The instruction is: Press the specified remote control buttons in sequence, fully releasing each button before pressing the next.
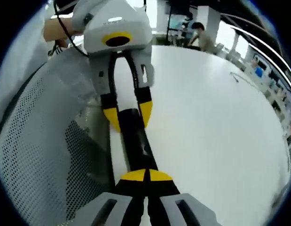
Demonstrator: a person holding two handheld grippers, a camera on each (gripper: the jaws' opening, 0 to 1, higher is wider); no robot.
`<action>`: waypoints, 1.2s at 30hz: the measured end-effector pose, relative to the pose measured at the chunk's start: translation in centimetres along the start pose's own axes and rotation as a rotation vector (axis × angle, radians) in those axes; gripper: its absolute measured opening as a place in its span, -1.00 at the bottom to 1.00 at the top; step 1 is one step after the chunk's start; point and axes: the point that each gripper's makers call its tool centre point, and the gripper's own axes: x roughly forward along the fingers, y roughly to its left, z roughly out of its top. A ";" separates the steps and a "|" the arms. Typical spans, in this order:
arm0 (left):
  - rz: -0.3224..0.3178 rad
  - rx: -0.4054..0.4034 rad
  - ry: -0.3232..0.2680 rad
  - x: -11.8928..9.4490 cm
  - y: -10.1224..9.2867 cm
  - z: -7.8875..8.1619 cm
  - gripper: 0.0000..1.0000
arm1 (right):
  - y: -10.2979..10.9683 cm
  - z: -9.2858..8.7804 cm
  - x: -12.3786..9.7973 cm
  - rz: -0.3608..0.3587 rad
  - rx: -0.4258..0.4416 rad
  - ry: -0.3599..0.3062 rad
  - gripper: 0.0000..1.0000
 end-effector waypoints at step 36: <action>0.003 -0.006 -0.021 0.0 0.0 0.1 -0.51 | 0.6 2.2 0.7 0.036 0.003 -0.032 -1.00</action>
